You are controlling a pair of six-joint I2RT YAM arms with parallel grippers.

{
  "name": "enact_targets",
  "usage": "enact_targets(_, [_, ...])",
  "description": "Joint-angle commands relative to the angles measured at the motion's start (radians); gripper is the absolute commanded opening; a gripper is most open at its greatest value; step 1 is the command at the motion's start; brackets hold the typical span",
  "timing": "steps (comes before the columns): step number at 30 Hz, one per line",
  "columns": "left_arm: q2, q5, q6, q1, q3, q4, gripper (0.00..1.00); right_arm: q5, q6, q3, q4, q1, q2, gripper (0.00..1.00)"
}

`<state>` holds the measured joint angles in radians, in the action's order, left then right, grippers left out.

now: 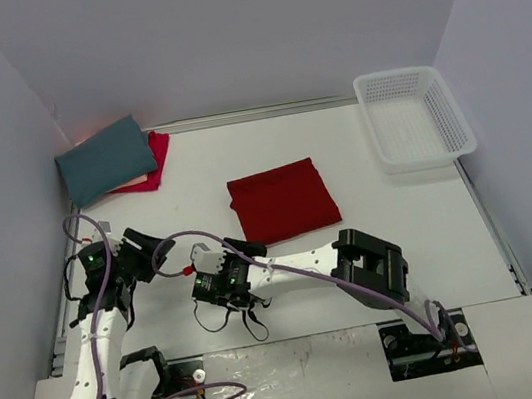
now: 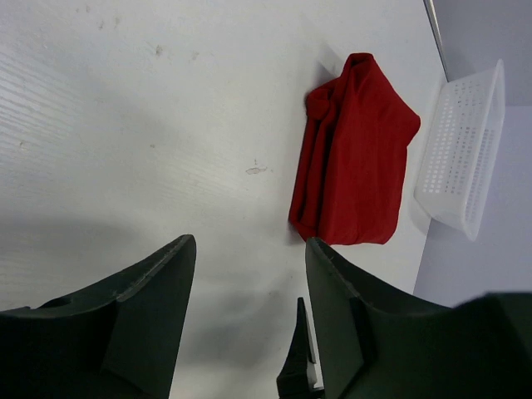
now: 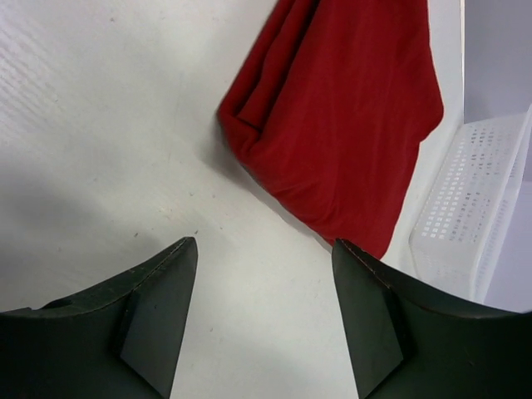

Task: Fold and stack the t-shirts
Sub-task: Fold the long partially folded tshirt into a neat square

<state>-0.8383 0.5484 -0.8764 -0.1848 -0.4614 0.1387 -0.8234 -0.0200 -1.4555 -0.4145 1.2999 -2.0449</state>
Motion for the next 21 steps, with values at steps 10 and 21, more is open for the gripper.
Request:
enact_targets(10, [-0.024, 0.091, -0.007, -0.070, 0.004, -0.079, 0.53, -0.100, 0.041, -0.058, -0.058, -0.002, -0.101, 0.62])
enact_targets(21, [-0.065, 0.140, 0.002, -0.102, 0.021, -0.120, 0.53, -0.112, 0.049, -0.092, -0.055, -0.056, -0.164, 0.59])
